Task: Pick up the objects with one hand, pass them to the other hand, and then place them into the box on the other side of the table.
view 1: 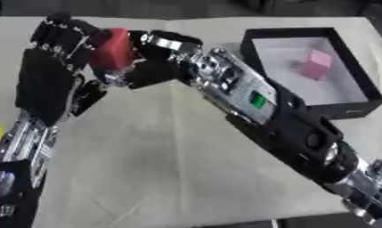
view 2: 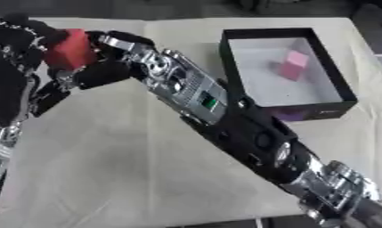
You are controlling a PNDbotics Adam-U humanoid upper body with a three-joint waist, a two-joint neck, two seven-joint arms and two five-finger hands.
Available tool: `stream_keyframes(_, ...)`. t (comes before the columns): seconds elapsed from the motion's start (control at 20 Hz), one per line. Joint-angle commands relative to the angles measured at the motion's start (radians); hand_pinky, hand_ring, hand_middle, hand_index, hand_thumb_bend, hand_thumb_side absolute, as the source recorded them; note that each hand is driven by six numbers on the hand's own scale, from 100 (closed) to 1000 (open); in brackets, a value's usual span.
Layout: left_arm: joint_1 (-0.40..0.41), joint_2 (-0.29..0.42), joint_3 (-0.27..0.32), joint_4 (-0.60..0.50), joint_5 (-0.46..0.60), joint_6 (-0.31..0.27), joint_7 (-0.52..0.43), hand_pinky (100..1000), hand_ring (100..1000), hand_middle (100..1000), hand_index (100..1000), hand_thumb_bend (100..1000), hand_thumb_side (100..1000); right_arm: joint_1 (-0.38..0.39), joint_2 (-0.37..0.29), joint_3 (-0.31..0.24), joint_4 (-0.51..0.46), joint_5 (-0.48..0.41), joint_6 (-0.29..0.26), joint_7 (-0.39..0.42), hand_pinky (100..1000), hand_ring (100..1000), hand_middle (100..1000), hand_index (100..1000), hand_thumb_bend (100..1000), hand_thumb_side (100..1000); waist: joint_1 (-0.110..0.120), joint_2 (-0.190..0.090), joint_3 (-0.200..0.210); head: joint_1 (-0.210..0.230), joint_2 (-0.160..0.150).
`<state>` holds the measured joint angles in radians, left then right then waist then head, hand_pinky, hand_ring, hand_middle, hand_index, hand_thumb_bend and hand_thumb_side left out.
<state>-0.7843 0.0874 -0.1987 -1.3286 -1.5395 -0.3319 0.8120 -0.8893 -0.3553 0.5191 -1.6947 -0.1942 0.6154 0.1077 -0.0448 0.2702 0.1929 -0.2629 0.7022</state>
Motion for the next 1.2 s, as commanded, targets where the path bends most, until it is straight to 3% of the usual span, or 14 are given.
stream_keyframes(0.05, -0.026, -0.006, -0.006, -0.010, -0.011, -0.016, 0.012, 746, 626, 560, 584, 198, 100, -0.025, 0.000, -0.005, -0.012, -0.001, 0.002, 0.002, 958, 945, 928, 1000, 267, 356, 0.003, -0.014, 0.002, -0.002, 0.004)
stream_keyframes(0.15, -0.027, -0.010, -0.011, -0.013, -0.012, -0.028, 0.025, 744, 624, 559, 584, 189, 100, -0.028, 0.004, -0.007, -0.002, 0.001, 0.015, -0.021, 938, 916, 882, 1000, 260, 330, 0.002, -0.013, 0.003, -0.004, 0.003)
stream_keyframes(0.25, -0.027, -0.013, -0.015, -0.014, -0.012, -0.040, 0.040, 741, 623, 559, 599, 226, 100, -0.029, 0.010, -0.011, 0.016, -0.009, 0.046, -0.069, 916, 855, 694, 904, 102, 289, 0.002, -0.012, 0.005, -0.006, 0.004)
stream_keyframes(0.3, -0.027, -0.014, -0.016, -0.013, -0.013, -0.043, 0.046, 741, 623, 560, 609, 296, 100, -0.029, 0.012, -0.012, 0.023, -0.023, 0.063, -0.098, 910, 814, 602, 836, 100, 320, 0.002, -0.012, 0.005, -0.007, 0.003)
stream_keyframes(0.4, -0.026, -0.015, -0.016, -0.010, -0.011, -0.047, 0.053, 740, 623, 562, 625, 429, 100, -0.028, 0.016, -0.014, 0.026, -0.068, 0.078, -0.151, 901, 760, 503, 759, 100, 337, 0.001, -0.012, 0.005, -0.007, 0.002)
stream_keyframes(0.55, -0.025, -0.014, -0.018, -0.010, -0.004, -0.053, 0.067, 752, 639, 580, 667, 680, 100, -0.021, 0.001, -0.011, 0.010, -0.152, 0.075, -0.212, 889, 710, 396, 701, 100, 211, 0.001, -0.013, 0.006, -0.007, 0.002)
stream_keyframes(0.7, -0.022, -0.013, -0.015, -0.005, 0.000, -0.041, 0.078, 761, 670, 613, 736, 805, 100, -0.012, -0.019, -0.006, -0.021, -0.218, 0.075, -0.244, 883, 683, 365, 678, 100, 148, 0.001, -0.014, 0.006, -0.007, 0.002)
stream_keyframes(0.8, -0.019, -0.011, -0.010, 0.003, -0.003, -0.018, 0.067, 800, 747, 711, 874, 892, 145, -0.010, -0.027, -0.008, -0.035, -0.242, 0.075, -0.250, 880, 674, 360, 672, 100, 126, 0.000, -0.015, 0.005, -0.007, 0.002)
stream_keyframes(0.85, -0.016, -0.011, -0.005, 0.010, -0.004, 0.001, 0.053, 821, 773, 742, 904, 911, 127, -0.009, -0.030, -0.010, -0.040, -0.247, 0.076, -0.249, 880, 672, 361, 672, 100, 119, 0.000, -0.015, 0.004, -0.007, 0.001)
stream_keyframes(0.9, -0.014, -0.012, 0.001, 0.018, 0.002, 0.024, 0.033, 826, 778, 748, 912, 912, 202, -0.008, -0.033, -0.012, -0.046, -0.250, 0.077, -0.247, 880, 671, 361, 672, 100, 116, 0.000, -0.016, 0.003, -0.007, 0.001)
stream_keyframes(1.1, -0.008, -0.007, 0.020, 0.032, 0.037, 0.094, -0.038, 838, 788, 760, 923, 915, 219, 0.000, -0.044, -0.028, -0.068, -0.249, 0.081, -0.241, 884, 672, 365, 671, 100, 100, 0.000, -0.018, -0.004, -0.005, 0.001)
stream_keyframes(1.15, -0.007, -0.004, 0.025, 0.032, 0.048, 0.105, -0.052, 837, 786, 757, 921, 911, 219, 0.002, -0.049, -0.033, -0.075, -0.248, 0.083, -0.240, 886, 674, 368, 673, 100, 173, 0.001, -0.019, -0.006, -0.005, 0.002)
stream_keyframes(1.2, -0.004, 0.000, 0.030, 0.032, 0.060, 0.114, -0.063, 836, 785, 756, 920, 889, 221, 0.005, -0.056, -0.039, -0.083, -0.247, 0.084, -0.240, 886, 673, 368, 673, 100, 100, 0.001, -0.020, -0.008, -0.006, 0.003)
